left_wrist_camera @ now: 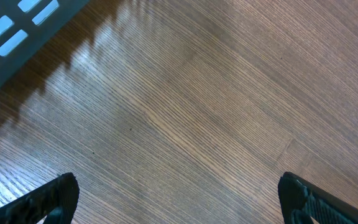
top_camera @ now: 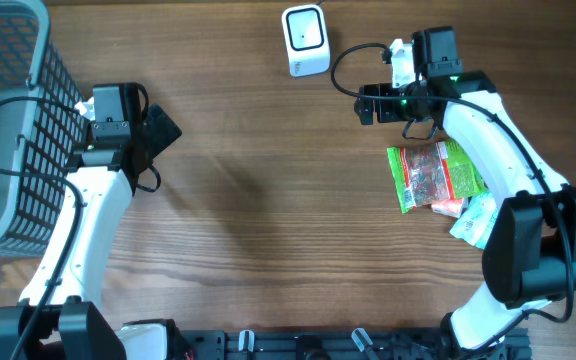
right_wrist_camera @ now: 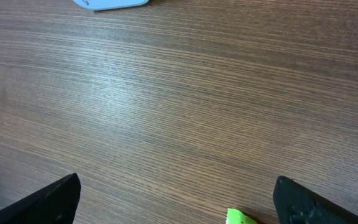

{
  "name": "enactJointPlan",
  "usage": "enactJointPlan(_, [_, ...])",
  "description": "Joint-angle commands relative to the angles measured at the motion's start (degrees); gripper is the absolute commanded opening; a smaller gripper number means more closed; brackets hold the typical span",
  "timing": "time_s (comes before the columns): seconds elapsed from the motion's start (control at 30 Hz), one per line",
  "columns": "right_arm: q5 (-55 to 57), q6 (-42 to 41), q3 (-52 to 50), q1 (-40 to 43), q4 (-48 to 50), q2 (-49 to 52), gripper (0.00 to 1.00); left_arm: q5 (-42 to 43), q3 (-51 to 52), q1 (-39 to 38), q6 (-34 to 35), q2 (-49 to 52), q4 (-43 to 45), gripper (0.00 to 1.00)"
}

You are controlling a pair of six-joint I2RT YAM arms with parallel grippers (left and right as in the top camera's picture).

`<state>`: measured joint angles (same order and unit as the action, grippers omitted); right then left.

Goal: Scan the item barcode

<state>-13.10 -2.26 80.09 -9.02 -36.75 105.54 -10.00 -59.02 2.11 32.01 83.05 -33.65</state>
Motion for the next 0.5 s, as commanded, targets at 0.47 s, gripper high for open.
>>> enactJointPlan(0.47, [-0.74,0.66,0.83,-0.39,0.17,-3.48,1.0,0.09,-0.55,0.26,-0.26,0.0,0.0,1.0])
